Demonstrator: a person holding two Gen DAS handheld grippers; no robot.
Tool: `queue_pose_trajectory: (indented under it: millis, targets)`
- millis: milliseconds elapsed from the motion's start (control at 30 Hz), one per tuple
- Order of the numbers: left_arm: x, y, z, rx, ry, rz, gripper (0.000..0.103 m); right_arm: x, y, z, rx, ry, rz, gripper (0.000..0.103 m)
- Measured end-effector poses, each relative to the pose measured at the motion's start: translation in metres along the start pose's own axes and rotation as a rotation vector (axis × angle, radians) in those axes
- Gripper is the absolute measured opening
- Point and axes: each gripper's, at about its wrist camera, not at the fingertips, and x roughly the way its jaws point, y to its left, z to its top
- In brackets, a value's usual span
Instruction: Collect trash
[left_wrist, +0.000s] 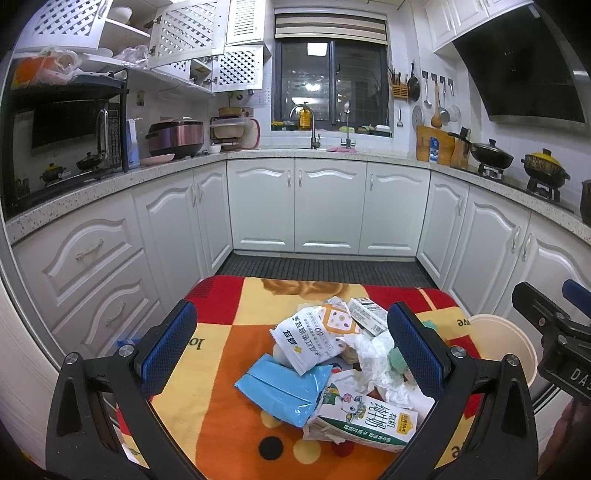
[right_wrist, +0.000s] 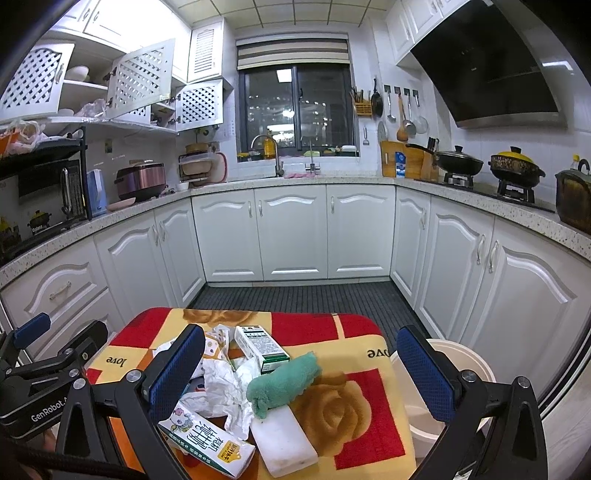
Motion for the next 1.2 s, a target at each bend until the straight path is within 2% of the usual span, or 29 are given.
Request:
queue_pose_trajectory:
  millis: [1200]
  targets:
    - [-0.0001, -0.0008, -0.0042, -0.008, 0.009, 0.0, 0.102, 0.0012, -0.0033, -0.0027, -0.008, 0.014, -0.004, 0.103]
